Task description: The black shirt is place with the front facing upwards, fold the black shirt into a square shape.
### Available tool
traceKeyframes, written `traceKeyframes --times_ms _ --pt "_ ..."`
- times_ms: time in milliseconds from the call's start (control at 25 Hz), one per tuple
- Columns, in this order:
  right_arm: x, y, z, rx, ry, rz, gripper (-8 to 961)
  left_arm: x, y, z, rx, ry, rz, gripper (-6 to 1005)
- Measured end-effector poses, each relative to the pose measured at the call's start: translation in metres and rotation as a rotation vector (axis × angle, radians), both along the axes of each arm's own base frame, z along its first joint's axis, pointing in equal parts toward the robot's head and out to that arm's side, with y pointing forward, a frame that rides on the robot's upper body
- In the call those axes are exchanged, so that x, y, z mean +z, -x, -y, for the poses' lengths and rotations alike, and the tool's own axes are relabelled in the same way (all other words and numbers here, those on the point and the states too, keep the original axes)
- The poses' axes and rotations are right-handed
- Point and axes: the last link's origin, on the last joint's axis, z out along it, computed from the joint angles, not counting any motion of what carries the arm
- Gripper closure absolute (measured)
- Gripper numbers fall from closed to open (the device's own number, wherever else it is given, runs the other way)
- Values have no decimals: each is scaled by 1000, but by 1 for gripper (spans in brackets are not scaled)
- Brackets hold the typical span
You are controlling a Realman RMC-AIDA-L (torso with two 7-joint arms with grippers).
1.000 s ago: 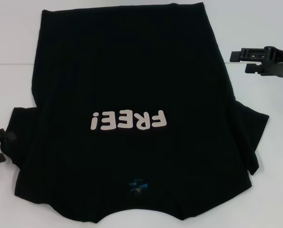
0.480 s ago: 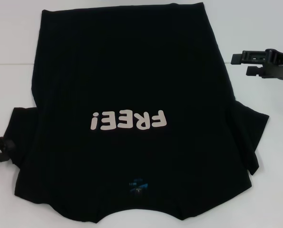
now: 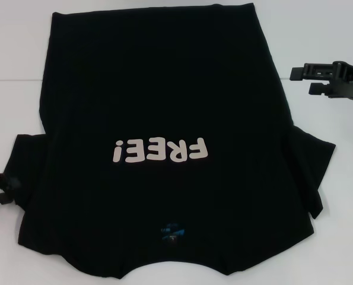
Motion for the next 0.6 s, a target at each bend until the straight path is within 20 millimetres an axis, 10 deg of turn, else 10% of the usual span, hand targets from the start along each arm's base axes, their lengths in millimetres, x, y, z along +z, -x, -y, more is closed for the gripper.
traceKeyframes --times_ms 600 --pt "2 -6 3 -15 -7 -4 102 -9 0 -6 8 34 -28 612"
